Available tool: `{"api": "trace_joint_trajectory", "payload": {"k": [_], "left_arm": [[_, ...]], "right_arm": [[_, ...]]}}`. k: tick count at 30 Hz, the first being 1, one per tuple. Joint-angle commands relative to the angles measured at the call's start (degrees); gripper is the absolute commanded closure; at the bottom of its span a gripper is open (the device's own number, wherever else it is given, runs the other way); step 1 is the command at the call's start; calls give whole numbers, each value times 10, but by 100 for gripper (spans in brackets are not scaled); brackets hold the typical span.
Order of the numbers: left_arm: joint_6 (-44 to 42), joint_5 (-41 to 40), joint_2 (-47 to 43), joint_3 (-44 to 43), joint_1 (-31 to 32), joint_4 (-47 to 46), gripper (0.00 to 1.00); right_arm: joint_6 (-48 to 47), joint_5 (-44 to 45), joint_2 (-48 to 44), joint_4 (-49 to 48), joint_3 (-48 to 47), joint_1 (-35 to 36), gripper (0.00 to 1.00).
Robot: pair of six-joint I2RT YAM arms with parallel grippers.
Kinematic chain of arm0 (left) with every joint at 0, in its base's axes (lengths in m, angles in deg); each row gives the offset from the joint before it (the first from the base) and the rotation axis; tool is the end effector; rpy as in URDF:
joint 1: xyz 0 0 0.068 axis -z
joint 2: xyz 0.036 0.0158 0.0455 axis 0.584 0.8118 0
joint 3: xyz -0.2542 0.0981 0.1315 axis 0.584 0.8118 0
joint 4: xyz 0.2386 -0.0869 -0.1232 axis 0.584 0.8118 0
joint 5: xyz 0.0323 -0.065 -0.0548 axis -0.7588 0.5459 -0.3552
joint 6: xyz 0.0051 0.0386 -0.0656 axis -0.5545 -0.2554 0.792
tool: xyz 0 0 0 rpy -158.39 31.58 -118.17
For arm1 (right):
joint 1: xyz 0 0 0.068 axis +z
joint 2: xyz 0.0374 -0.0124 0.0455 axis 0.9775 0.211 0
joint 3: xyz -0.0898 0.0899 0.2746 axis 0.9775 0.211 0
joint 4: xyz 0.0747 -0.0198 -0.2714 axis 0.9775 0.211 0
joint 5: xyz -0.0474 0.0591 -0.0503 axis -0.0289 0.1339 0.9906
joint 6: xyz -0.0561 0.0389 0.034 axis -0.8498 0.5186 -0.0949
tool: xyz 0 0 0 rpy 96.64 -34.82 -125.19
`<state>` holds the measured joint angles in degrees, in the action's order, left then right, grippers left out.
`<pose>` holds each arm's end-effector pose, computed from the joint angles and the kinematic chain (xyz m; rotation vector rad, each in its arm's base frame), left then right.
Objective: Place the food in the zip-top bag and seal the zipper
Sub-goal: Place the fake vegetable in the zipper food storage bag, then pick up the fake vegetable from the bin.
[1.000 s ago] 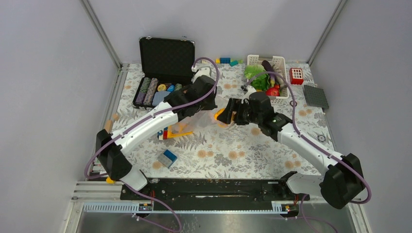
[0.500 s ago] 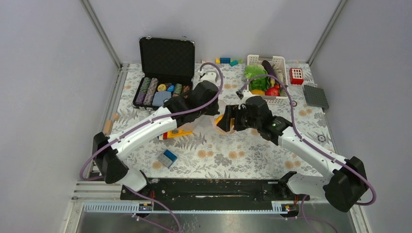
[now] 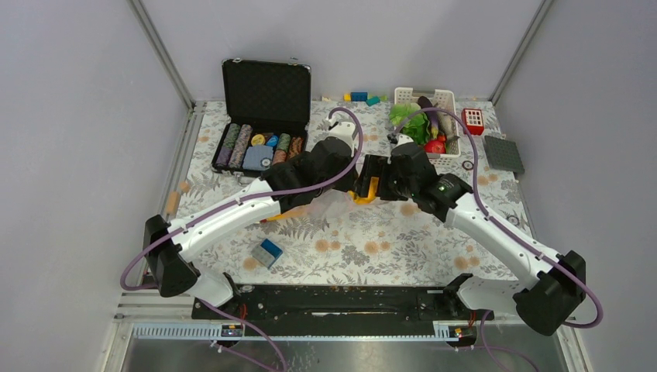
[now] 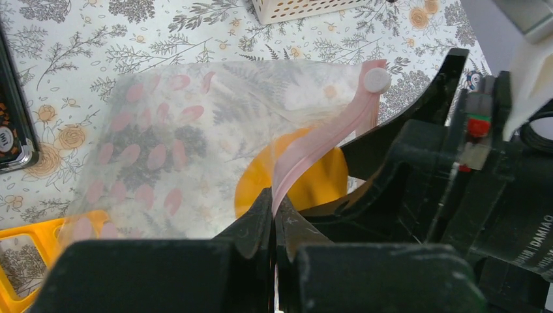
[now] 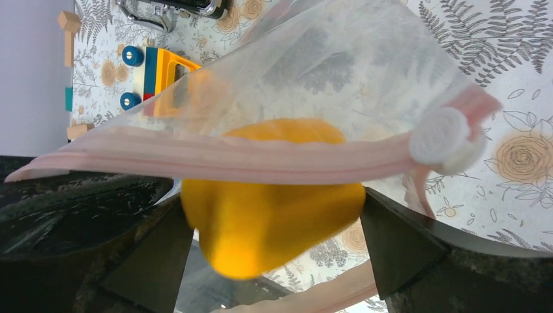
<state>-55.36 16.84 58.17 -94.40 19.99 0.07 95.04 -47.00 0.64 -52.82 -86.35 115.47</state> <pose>0.2263 -0.3020 0.3776 0.3310 2.1584 -0.5900 0.2409 0.1871 0.3273 -0.0739 2.2509 0.7231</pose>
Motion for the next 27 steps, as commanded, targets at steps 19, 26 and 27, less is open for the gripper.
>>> {"api": "trace_joint_trajectory", "payload": {"k": [19, 26, 27], "left_arm": [[29, -44, -24, -72, -46, 6, 100], [-22, -39, -32, -143, -49, -11, 100], [-24, -40, -38, -139, -49, -18, 100]], "right_arm": [[-108, 99, -82, 70, -163, -71, 0], [-100, 94, -47, 81, -186, -203, 0], [-101, 93, -34, 81, -190, -218, 0]]}}
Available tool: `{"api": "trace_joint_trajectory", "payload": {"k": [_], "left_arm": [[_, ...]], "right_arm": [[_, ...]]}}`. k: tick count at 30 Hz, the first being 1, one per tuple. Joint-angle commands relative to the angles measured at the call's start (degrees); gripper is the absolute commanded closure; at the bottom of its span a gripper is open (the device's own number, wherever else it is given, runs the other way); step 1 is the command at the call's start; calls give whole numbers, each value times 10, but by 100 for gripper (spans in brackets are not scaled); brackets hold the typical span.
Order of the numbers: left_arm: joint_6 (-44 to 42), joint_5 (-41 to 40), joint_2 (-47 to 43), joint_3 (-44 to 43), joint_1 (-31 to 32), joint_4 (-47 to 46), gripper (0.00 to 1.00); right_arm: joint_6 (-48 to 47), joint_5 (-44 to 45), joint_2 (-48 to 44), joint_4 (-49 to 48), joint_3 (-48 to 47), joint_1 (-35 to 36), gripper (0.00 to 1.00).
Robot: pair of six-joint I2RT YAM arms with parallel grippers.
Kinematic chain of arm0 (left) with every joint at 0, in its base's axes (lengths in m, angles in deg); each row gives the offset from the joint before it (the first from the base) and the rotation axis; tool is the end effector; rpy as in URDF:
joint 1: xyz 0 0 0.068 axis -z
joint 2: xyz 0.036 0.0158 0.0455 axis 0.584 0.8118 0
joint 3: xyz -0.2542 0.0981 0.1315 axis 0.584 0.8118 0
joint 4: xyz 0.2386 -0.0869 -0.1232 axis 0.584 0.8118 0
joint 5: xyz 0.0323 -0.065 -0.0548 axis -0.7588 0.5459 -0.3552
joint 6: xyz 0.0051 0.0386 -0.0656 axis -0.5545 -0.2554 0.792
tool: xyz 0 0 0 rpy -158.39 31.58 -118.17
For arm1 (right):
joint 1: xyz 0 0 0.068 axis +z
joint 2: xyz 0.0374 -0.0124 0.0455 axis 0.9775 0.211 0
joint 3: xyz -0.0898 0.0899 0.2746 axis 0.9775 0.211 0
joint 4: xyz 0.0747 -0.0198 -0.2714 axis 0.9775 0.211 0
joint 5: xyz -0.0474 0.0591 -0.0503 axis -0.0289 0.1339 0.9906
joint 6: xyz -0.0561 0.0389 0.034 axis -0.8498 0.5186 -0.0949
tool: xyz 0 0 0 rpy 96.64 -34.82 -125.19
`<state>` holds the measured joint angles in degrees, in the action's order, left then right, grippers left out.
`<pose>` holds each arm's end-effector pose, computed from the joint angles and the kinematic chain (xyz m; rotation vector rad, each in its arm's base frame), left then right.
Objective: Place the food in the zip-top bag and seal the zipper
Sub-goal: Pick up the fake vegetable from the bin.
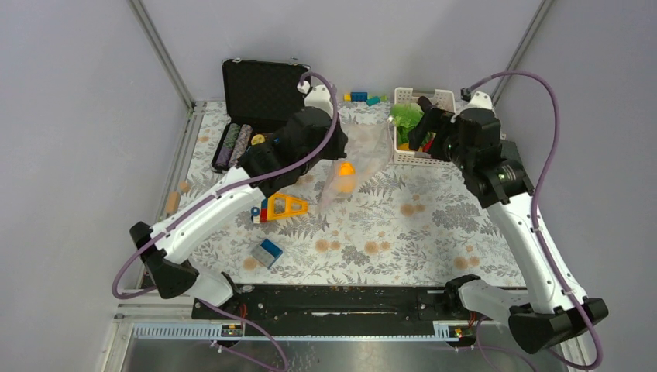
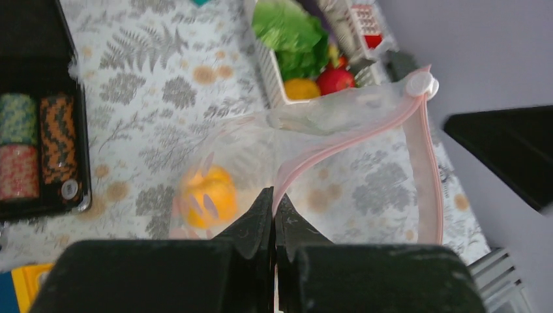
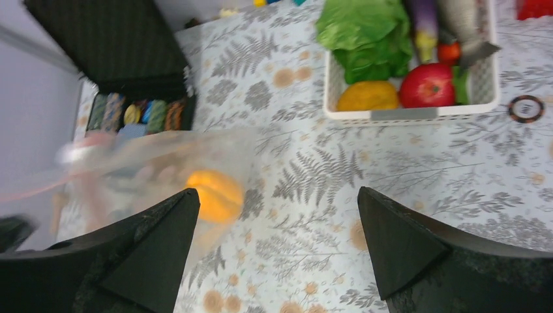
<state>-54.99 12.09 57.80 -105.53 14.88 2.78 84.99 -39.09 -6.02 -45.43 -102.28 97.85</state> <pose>0.2513 -0.2714 0.4494 0.1274 2.0080 -0.5709 0.2495 0.0826 0.4504 0.1560 1.9040 0.4101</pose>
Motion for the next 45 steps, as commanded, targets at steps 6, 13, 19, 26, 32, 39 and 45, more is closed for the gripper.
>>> {"api": "trace_joint_trajectory", "payload": {"k": [6, 13, 19, 26, 32, 39, 45], "left_arm": [[-21, -7, -38, 15, 1, -65, 100], [6, 31, -12, 62, -18, -53, 100], [20, 32, 0, 98, -29, -52, 100], [18, 54, 3, 119, -35, -75, 100], [19, 64, 19, 119, -38, -75, 100], [21, 79, 36, 117, -41, -77, 100], [25, 96, 49, 112, -44, -73, 100]], "right_arm": [[-7, 36, 151, -7, -87, -98, 0], [-30, 27, 335, 2, -205, -155, 0], [-27, -16, 467, 33, -311, -188, 11], [-30, 8, 625, 55, -474, -192, 22], [-7, 41, 764, 122, -652, -193, 34], [19, 25, 789, 100, -628, -195, 37], [34, -11, 794, 105, -611, -196, 41]]}}
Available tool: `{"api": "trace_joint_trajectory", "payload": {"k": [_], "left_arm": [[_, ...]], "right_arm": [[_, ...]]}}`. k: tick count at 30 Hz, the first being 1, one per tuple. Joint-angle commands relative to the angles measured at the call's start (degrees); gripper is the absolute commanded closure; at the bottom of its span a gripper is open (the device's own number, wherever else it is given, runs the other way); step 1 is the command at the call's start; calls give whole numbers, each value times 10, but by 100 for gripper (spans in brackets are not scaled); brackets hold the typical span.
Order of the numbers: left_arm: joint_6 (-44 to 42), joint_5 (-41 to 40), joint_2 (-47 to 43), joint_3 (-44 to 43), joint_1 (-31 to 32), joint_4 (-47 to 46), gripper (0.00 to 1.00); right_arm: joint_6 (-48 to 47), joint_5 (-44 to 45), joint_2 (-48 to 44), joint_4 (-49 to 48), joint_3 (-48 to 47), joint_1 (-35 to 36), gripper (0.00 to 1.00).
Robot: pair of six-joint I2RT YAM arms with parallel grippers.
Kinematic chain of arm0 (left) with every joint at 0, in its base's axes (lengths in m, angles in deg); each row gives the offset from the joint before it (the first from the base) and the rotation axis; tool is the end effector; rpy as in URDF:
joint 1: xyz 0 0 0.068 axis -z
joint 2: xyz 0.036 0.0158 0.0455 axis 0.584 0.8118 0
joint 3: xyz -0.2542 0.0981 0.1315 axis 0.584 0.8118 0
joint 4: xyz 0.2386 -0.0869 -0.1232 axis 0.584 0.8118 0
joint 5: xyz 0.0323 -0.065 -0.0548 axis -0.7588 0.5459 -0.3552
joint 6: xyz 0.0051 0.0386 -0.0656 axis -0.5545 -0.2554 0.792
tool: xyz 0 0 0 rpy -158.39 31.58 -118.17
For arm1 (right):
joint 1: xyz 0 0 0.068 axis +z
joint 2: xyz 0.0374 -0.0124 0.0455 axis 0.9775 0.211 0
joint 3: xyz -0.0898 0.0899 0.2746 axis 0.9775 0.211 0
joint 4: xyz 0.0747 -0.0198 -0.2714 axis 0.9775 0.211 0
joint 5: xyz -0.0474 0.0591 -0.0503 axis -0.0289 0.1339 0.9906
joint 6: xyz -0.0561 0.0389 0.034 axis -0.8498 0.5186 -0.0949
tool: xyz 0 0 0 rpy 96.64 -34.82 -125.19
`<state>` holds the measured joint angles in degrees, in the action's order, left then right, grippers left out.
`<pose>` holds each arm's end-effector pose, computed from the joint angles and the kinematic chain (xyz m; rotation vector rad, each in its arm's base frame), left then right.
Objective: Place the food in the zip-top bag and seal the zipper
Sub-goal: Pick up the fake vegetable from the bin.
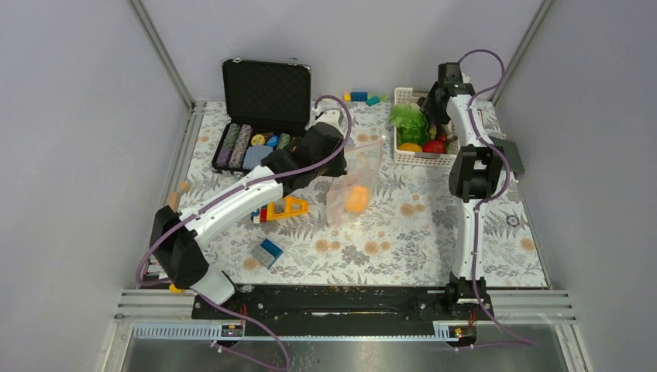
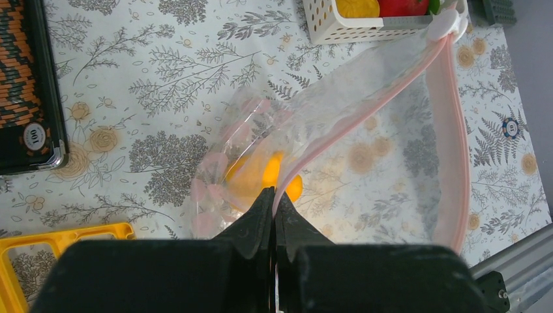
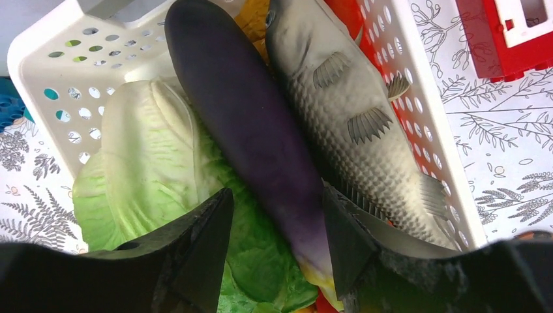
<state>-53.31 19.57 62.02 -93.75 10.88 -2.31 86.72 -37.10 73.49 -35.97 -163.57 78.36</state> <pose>0.2830 -0.2791 0.3528 0.1562 2.2143 -0.5407 0.6200 -0.0042 0.2302 0.5944 2.2865 0.0367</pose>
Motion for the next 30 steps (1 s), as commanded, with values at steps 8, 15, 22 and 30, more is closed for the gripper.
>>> {"api": "trace_joint_trajectory", "payload": {"k": [8, 15, 22, 30], "left_arm": [[11, 38, 11, -12, -6, -22, 100], [14, 44, 1, -5, -6, -20, 100], [20, 47, -13, 8, -6, -22, 100], [27, 44, -23, 8, -6, -22, 100]], "right_arm": [[34, -129, -5, 32, 23, -2, 43], [54, -167, -80, -49, 143, -2, 61], [35, -128, -152, -77, 212, -1, 68], [2, -103, -264, -123, 294, -2, 71]]}}
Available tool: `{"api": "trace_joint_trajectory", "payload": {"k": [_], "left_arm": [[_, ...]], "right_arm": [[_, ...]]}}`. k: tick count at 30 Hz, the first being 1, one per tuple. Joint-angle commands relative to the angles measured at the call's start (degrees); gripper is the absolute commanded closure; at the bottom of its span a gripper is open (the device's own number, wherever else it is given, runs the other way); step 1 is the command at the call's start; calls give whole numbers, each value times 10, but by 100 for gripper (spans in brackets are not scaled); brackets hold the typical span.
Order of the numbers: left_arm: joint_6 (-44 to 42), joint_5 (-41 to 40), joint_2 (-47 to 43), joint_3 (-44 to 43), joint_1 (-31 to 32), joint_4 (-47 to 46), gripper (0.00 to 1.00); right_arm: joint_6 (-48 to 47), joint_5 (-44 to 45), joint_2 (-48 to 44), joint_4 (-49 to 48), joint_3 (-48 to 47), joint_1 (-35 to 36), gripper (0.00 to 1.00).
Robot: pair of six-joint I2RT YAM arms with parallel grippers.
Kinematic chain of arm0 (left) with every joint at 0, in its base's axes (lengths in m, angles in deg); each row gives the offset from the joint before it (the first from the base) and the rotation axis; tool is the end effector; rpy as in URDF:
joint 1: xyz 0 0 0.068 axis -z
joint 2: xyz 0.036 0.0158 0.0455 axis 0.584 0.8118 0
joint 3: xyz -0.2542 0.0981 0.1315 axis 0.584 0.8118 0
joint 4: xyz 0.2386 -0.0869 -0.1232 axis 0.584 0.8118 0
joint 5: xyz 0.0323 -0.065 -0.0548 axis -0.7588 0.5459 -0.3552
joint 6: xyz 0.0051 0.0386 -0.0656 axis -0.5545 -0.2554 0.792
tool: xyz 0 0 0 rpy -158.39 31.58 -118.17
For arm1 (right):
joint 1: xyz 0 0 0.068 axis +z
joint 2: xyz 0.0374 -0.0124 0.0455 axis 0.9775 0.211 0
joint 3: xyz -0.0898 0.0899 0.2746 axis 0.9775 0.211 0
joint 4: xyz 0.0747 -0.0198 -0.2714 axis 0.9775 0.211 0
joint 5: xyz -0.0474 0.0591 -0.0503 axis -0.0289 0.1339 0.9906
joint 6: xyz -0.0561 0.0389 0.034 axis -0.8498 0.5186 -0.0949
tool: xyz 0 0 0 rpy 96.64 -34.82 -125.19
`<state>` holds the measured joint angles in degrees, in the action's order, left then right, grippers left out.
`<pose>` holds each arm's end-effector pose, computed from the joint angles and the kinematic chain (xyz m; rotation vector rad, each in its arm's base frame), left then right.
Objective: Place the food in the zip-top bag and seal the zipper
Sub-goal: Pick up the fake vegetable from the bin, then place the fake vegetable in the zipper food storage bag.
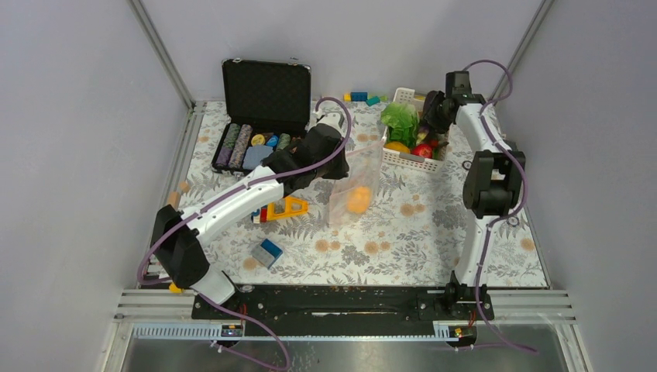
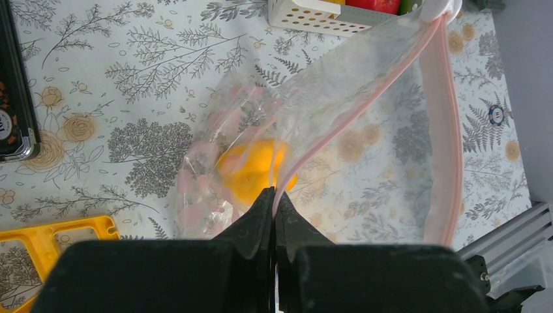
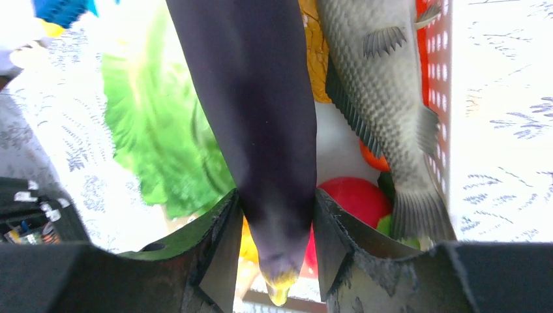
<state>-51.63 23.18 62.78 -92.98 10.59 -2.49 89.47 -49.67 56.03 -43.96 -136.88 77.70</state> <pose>0.2837 -0.2828 0.3426 0.1604 2.2607 -0.5989 0.5555 0.0029 0.2452 0.5750 2.3478 0.3055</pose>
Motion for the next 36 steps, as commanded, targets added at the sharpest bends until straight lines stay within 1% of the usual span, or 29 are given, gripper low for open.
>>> {"api": "trace_joint_trajectory", "payload": {"k": [1, 4, 8, 10, 13, 15, 18, 21, 26, 32, 36], "left_arm": [[12, 6, -32, 0, -4, -20, 100], [18, -2, -37, -3, -3, -18, 100], [22, -27, -42, -23, 0, -6, 100], [20, -51, -43, -35, 6, 0, 100], [13, -84, -41, -47, 20, 2, 100], [21, -83, -37, -46, 22, 5, 100], [40, -78, -31, -38, 24, 8, 100], [49, -87, -33, -30, 31, 8, 100], [74, -84, -43, -13, 34, 8, 100], [88, -85, -54, 2, 34, 3, 100], [96, -91, -64, 14, 34, -4, 100]], "right_arm": [[-28, 30, -113, -56, 48, 5, 71], [-43, 31, -176, -93, 104, 5, 72], [-48, -26, -281, -165, 193, 4, 73], [-57, -41, -341, -196, 239, 19, 74], [-77, -19, -431, -229, 302, 74, 74], [-78, 10, -483, -259, 348, 120, 74], [-57, 17, -541, -333, 416, 176, 74], [-36, 17, -570, -409, 455, 222, 74], [-26, 22, -585, -513, 522, 301, 73], [-20, 32, -602, -598, 607, 353, 72], [-42, 70, -622, -621, 647, 379, 67]]}}
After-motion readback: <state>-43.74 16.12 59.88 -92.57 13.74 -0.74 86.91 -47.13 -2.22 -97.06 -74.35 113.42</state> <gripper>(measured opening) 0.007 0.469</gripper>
